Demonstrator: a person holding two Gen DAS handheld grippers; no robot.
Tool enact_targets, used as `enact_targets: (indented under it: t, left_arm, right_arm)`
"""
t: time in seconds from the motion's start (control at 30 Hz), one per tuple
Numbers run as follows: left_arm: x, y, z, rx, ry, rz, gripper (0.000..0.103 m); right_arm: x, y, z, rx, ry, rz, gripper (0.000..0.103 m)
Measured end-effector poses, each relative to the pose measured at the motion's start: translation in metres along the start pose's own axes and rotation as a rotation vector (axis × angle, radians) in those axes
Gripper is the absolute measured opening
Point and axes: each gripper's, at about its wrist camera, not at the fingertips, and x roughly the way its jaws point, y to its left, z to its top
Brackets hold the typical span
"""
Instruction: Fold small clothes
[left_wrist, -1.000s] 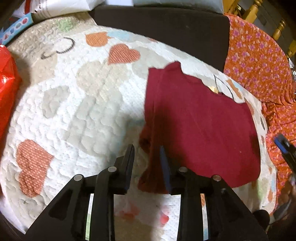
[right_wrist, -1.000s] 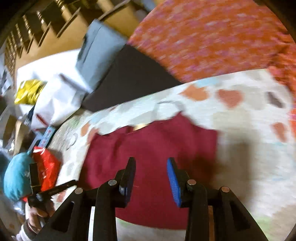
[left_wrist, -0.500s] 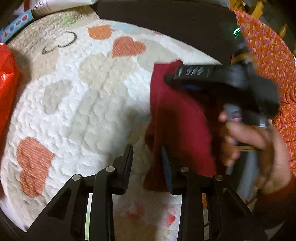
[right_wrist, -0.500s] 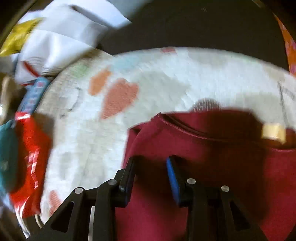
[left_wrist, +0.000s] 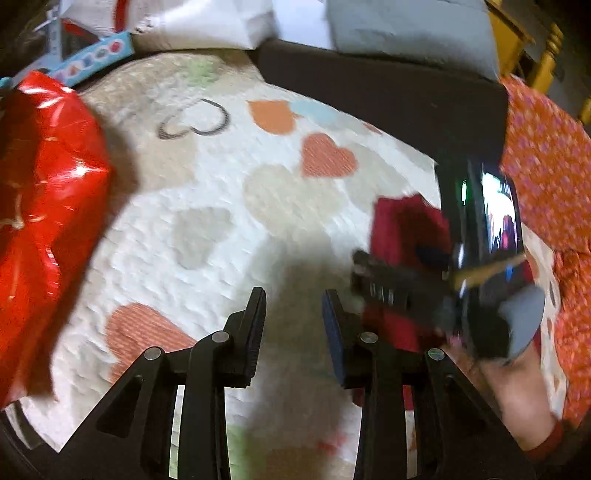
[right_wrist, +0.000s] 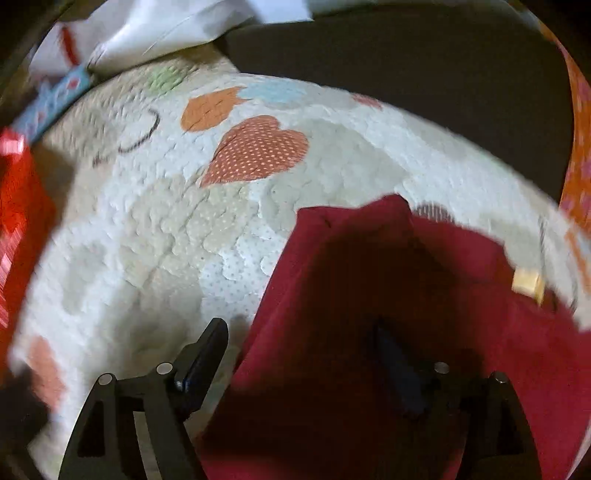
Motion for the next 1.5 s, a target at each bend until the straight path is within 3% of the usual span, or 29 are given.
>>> enact_targets:
  t: [0.03, 0.07, 0.13, 0.23, 0.37, 0.47, 0.57, 0.77, 0.87, 0.93, 1.07, 1.3, 1.37, 1.4, 1.43, 1.5]
  left_arm:
    - [0.000, 0.002, 0.002, -0.014, 0.003, -0.011, 0.031]
    - [0.001, 0.003, 0.002, -0.028, 0.011, -0.033, 0.031]
    - [-0.001, -0.003, 0.000, -0.016, 0.024, -0.055, 0.031]
    - [-0.003, -0.021, -0.004, 0.035, 0.020, -0.054, 0.031]
    - [-0.001, -0.043, -0.007, 0.060, 0.029, -0.088, 0.031]
    - [0.006, -0.067, -0.014, 0.106, 0.058, -0.137, 0.030]
    - [0.007, -0.101, -0.027, 0.201, 0.065, -0.176, 0.030]
    - [0.007, -0.163, -0.052, 0.368, 0.046, -0.272, 0.031]
    - [0.004, -0.187, -0.060, 0.413, 0.035, -0.358, 0.030]
    - [0.002, -0.198, -0.064, 0.446, 0.036, -0.401, 0.030]
    - [0.009, -0.217, -0.081, 0.543, 0.067, -0.411, 0.031]
    - [0.022, -0.225, -0.090, 0.572, 0.093, -0.389, 0.036]
    - [0.021, -0.228, -0.089, 0.576, 0.091, -0.395, 0.037]
    - [0.019, -0.228, -0.089, 0.579, 0.081, -0.397, 0.037]
    - [0.016, -0.228, -0.088, 0.580, 0.068, -0.401, 0.037]
    - [0.005, -0.228, -0.086, 0.572, 0.034, -0.440, 0.037]
  right_arm:
    - [-0.002, -0.001, -0.003, -0.023, -0.018, -0.028, 0.059]
    - [-0.007, -0.008, -0.006, -0.019, -0.030, -0.017, 0.055]
    - [-0.020, -0.031, -0.008, 0.047, -0.047, 0.076, 0.029]
    - [-0.059, -0.083, -0.018, 0.224, -0.126, 0.266, 0.026]
    - [-0.123, -0.137, -0.044, 0.325, -0.256, 0.403, 0.026]
    - [-0.162, -0.185, -0.073, 0.378, -0.322, 0.408, 0.025]
    - [-0.177, -0.235, -0.106, 0.460, -0.348, 0.369, 0.025]
    - [-0.131, -0.306, -0.167, 0.671, -0.216, 0.207, 0.020]
    - [-0.128, -0.332, -0.199, 0.860, -0.261, 0.362, 0.024]
    - [-0.138, -0.339, -0.211, 0.904, -0.333, 0.414, 0.051]
    - [-0.141, -0.331, -0.199, 0.866, -0.340, 0.450, 0.052]
    - [-0.106, -0.312, -0.176, 0.848, -0.269, 0.438, 0.053]
    - [-0.103, -0.304, -0.168, 0.795, -0.262, 0.427, 0.047]
    - [-0.105, -0.302, -0.164, 0.770, -0.257, 0.397, 0.026]
    - [-0.112, -0.300, -0.161, 0.741, -0.265, 0.365, 0.019]
    - [-0.136, -0.297, -0.158, 0.671, -0.328, 0.316, 0.016]
